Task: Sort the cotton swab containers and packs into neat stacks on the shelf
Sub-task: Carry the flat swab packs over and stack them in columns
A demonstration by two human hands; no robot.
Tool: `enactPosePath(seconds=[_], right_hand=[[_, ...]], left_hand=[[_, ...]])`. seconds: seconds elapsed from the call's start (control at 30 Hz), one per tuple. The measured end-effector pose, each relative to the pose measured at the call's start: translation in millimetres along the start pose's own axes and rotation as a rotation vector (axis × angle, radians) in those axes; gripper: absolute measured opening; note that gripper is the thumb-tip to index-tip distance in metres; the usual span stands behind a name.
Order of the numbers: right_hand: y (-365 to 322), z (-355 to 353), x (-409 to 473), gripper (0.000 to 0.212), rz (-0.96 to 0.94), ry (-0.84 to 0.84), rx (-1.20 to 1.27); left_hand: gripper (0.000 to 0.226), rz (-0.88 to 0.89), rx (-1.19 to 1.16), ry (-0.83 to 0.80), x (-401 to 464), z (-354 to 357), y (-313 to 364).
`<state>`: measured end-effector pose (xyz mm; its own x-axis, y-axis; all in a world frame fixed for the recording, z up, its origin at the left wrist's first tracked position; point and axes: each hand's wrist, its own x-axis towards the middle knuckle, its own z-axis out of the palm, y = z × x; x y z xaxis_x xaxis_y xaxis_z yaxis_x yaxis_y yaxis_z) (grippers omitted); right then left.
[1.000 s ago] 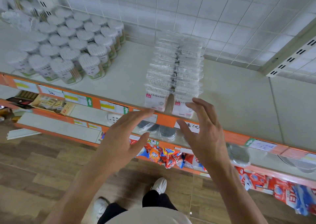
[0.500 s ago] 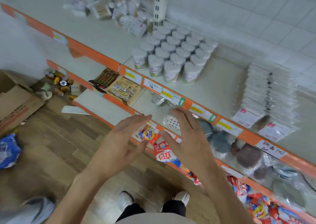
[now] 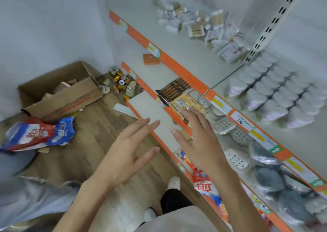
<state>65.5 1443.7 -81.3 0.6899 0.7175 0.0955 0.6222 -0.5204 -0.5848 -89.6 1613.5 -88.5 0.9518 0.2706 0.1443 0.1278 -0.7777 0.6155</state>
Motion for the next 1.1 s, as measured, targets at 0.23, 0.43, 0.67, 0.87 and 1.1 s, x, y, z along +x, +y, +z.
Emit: enactPosePath(seconds=[0.23,0.43,0.67,0.87,1.1], right_hand=[[8,31,91,0.058,0.016,-0.024,0.027],[19,44,195,0.058,0.032,-0.050,0.065],[41,28,296,0.061,0.071,-0.010,0.007],[52,22,348,0.060,0.110,-0.011,-0.023],[59,23,401,0.062,0.232,0.044,-0.103]], left_hand=[[0.063,-0.029,-0.013,0.008,63,-16,-52],[0.064,-0.065,-0.012,-0.029,152,-34,-100],[0.064,-0.048,-0.033,-0.038,251,-53,-138],[0.060,-0.018,-0.079,-0.078,307,-51,-161],[0.059,0.136,-0.101,-0.168,393,-55,-204]])
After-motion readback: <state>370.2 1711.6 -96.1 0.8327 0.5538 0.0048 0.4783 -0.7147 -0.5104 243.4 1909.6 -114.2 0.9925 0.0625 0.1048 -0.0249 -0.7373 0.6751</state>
